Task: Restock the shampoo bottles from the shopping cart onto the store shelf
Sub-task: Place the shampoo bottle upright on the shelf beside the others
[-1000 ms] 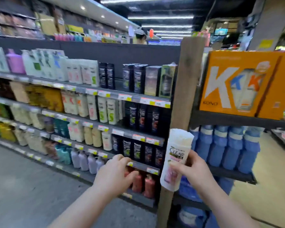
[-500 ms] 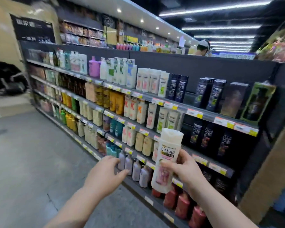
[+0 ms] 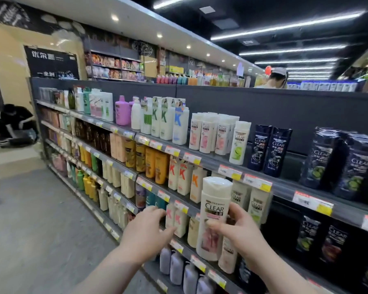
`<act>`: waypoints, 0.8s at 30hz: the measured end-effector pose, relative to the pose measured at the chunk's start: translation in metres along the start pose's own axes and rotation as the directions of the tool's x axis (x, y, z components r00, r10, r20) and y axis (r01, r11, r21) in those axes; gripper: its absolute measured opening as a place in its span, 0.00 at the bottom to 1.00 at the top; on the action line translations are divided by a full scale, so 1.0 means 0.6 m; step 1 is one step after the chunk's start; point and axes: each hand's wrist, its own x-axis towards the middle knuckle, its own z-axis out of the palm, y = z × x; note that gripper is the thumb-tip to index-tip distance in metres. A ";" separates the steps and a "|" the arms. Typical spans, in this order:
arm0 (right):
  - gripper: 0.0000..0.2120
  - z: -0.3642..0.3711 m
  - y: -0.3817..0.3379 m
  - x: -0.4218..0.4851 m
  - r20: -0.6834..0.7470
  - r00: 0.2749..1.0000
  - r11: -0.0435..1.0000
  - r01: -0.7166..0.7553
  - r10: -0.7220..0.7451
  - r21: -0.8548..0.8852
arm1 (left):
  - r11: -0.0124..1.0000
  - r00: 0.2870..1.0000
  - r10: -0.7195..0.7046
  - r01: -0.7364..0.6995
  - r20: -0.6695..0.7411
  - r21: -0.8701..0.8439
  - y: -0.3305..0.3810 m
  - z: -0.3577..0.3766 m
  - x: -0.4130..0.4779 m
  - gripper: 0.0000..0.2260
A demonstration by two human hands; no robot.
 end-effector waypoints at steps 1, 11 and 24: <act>0.19 -0.001 -0.001 0.025 -0.011 1.000 1.000 0.001 -0.002 -0.013 | 1.000 1.000 0.014 -0.013 0.002 -0.005 -0.001 0.004 0.026 0.22; 0.20 -0.024 -0.009 0.228 -0.244 0.968 0.988 0.025 -0.062 -0.152 | 0.988 0.985 0.150 -0.147 0.081 -0.051 0.000 0.044 0.308 0.24; 0.19 -0.004 -0.025 0.514 -0.597 0.787 0.966 -0.005 -0.157 -0.260 | 0.886 0.881 0.460 -0.464 0.116 0.009 -0.026 0.077 0.661 0.24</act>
